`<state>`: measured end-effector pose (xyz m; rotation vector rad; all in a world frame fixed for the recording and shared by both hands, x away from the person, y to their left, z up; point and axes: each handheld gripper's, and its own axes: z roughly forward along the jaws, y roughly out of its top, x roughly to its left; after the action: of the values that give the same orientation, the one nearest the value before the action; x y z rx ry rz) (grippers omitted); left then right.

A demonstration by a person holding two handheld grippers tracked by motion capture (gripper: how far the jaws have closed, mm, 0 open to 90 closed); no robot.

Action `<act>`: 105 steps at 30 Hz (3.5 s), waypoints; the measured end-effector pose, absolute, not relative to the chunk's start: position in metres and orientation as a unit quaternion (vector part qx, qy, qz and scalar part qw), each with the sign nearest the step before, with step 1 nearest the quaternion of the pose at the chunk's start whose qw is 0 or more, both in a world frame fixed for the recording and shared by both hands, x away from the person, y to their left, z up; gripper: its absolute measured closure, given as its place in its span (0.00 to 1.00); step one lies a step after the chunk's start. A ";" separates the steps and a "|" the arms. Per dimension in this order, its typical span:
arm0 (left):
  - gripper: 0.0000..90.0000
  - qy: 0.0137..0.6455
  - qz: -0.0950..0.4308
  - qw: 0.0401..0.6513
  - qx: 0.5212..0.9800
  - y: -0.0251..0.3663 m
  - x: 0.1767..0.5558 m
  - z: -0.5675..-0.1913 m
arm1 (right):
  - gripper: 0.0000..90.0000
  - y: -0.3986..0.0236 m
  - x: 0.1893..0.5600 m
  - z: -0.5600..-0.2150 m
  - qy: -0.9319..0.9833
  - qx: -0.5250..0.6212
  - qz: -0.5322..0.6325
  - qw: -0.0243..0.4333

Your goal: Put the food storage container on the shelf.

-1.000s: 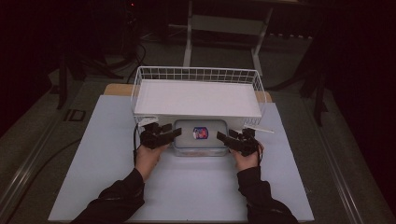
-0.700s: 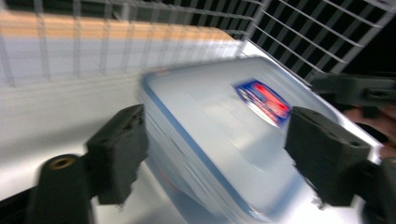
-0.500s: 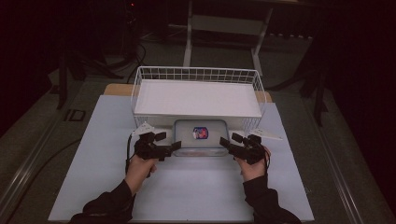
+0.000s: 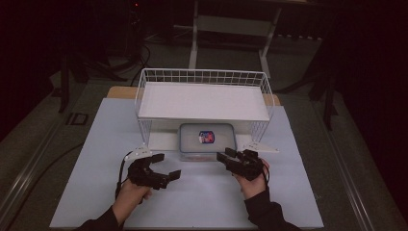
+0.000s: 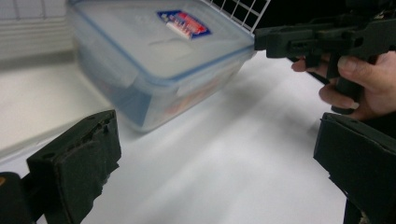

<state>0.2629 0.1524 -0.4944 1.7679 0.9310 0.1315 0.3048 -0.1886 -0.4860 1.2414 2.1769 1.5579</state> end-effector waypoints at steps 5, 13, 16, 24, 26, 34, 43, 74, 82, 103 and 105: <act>0.01 0.406 0.070 0.541 0.733 0.163 0.255 -0.501 | 0.87 -0.178 0.303 -0.492 0.751 0.407 0.512 0.086; 0.01 0.398 0.090 0.542 0.735 0.162 0.253 -0.501 | 1.00 -0.165 0.305 -0.500 0.768 0.405 0.490 0.079; 0.01 0.393 0.093 0.540 0.739 0.160 0.252 -0.502 | 1.00 -0.161 0.307 -0.503 0.772 0.402 0.486 0.078; 0.01 0.392 0.098 0.540 0.738 0.161 0.252 -0.502 | 1.00 -0.149 0.314 -0.510 0.779 0.399 0.477 0.079; 0.01 0.394 0.096 0.540 0.738 0.161 0.253 -0.503 | 1.00 -0.146 0.316 -0.510 0.779 0.400 0.476 0.082; 0.01 0.390 0.100 0.541 0.738 0.161 0.253 -0.504 | 1.00 -0.143 0.331 -0.514 0.771 0.418 0.472 0.085; 0.01 0.390 0.100 0.542 0.738 0.162 0.254 -0.504 | 1.00 -0.141 0.346 -0.516 0.766 0.432 0.465 0.102; 0.01 0.386 0.101 0.537 0.743 0.161 0.254 -0.506 | 1.00 -0.131 0.378 -0.517 0.762 0.438 0.459 0.129; 0.01 0.383 0.105 0.537 0.744 0.161 0.253 -0.505 | 0.90 -0.126 0.365 -0.520 0.762 0.429 0.470 0.115; 0.01 0.344 0.113 0.532 0.766 0.155 0.242 -0.493 | 0.16 -0.145 0.314 -0.495 0.773 0.365 0.508 0.101; 0.01 0.337 0.105 0.535 0.768 0.155 0.242 -0.493 | 0.16 -0.150 0.311 -0.494 0.775 0.359 0.510 0.105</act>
<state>0.2419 0.1546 -0.4931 1.8286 0.8031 0.2510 0.3109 -0.1496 -0.4939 1.0577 2.2835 1.5034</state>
